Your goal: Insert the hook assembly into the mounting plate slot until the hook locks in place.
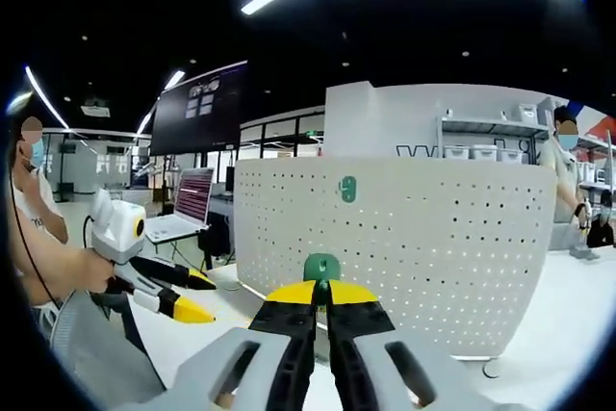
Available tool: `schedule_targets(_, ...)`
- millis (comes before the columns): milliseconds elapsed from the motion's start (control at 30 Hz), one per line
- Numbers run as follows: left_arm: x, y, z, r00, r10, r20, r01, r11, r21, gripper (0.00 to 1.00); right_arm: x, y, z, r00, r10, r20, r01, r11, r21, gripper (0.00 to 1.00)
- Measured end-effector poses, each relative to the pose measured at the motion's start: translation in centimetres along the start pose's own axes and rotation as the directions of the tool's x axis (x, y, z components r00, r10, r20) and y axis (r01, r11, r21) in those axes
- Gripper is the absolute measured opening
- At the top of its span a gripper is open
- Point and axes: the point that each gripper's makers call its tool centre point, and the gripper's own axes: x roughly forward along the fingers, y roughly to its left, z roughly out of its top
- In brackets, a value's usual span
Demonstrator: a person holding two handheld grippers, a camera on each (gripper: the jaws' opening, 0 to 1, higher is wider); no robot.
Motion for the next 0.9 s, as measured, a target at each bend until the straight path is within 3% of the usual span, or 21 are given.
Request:
schedule_targets(433, -1.2, 1.6, -2.6, 0.997, 0.065, -0.042, -0.067, 0.997, -0.047, 0.58, -0.3, -1.0, 0.1, 1.0, -0.025, 0.0, 0.025, 1.0, -0.006, 0.0)
schedule_targets(900, -1.9, 1.9, -4.0, 0.994, 0.089, -0.061, -0.092, 0.995, -0.049, 0.62, -0.3, -2.8, 0.8, 0.999, -0.049, 0.001, 0.049, 0.998, -0.046, 0.0)
